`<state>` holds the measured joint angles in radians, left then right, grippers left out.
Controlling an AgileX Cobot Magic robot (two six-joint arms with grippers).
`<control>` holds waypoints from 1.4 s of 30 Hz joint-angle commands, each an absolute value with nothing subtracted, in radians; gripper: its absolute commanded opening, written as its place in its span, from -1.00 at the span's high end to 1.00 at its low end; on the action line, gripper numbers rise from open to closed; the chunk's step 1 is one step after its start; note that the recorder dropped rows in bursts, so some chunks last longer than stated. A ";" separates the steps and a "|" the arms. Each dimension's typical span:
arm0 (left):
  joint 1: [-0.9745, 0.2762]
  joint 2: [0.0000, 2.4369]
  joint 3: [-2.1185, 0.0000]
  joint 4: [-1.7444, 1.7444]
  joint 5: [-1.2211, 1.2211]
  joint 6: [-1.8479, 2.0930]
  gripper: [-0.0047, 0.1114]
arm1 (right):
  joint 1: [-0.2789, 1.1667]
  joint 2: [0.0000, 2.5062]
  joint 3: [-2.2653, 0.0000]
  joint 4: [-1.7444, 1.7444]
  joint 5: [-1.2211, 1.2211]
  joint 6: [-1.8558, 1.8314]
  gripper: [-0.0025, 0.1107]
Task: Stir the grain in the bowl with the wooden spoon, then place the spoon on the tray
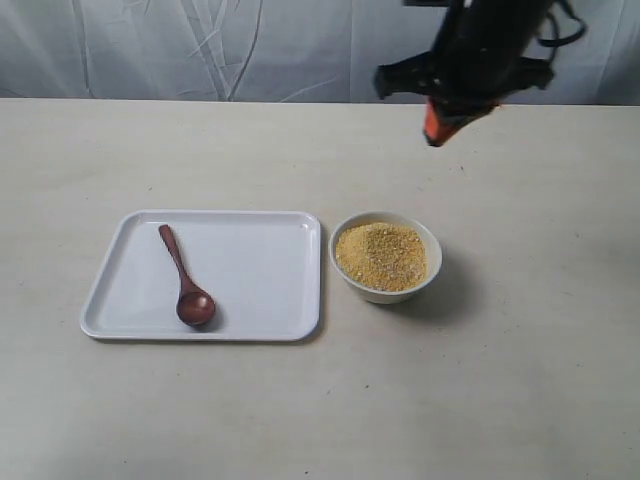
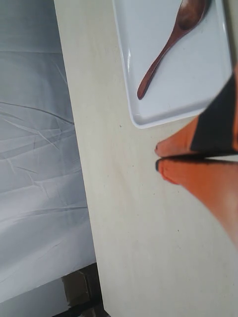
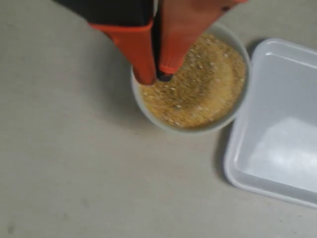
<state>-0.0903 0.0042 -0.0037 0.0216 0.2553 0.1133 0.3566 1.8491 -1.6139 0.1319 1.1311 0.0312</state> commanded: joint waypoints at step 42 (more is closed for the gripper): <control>-0.091 0.000 0.000 0.020 0.246 0.113 0.92 | 0.152 0.424 -0.365 -0.036 0.334 -0.027 0.96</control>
<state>-0.0903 0.0042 -0.0037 0.0216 0.2553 0.1133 0.1562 0.4304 -0.3706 -0.0330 0.3414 -0.0238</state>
